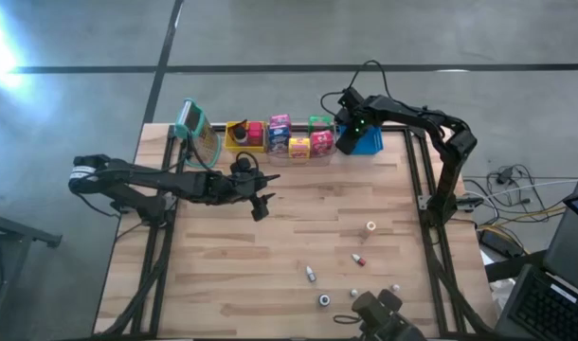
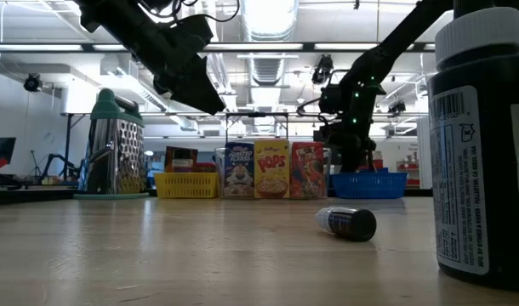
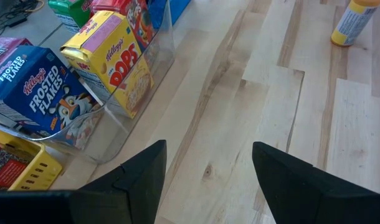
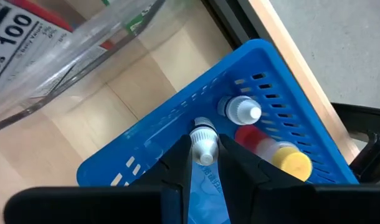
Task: Pick & Place Kitchen Items
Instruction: Put the right purple bottle into the blue bin
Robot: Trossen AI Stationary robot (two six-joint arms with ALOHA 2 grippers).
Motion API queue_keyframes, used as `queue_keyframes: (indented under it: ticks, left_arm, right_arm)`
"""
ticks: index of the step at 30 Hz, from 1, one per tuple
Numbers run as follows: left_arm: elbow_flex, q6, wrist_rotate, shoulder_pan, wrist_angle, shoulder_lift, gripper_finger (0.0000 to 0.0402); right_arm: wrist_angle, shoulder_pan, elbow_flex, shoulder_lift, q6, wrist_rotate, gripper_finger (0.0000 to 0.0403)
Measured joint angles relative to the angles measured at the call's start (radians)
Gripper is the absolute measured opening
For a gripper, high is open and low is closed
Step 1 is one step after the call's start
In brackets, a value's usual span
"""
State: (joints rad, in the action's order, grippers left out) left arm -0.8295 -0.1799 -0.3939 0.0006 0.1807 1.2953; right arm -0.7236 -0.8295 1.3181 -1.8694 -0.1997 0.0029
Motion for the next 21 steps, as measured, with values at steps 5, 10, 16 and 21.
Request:
queue_keyframes:
  ticks: [5, 10, 16, 21]
  left_arm:
    - [0.000, 0.000, 0.000, 0.000, 0.000, 0.000, 0.0243]
    - [0.000, 0.000, 0.000, 0.000, 0.000, 0.000, 0.0243]
    - [0.000, 0.000, 0.000, 0.000, 0.000, 0.000, 0.0243]
    - [0.000, 0.000, 0.000, 0.000, 0.000, 0.000, 0.0243]
  right_arm:
    - [0.006, 0.000, -0.005, 0.000, -0.007, 0.000, 0.0058]
    - [0.006, 0.000, -0.006, 0.000, -0.008, 0.000, 0.0061]
    - [0.006, 0.000, -0.006, 0.000, -0.014, 0.000, 0.0073]
    - [0.008, 0.000, -0.006, 0.000, -0.014, 0.000, 0.0083]
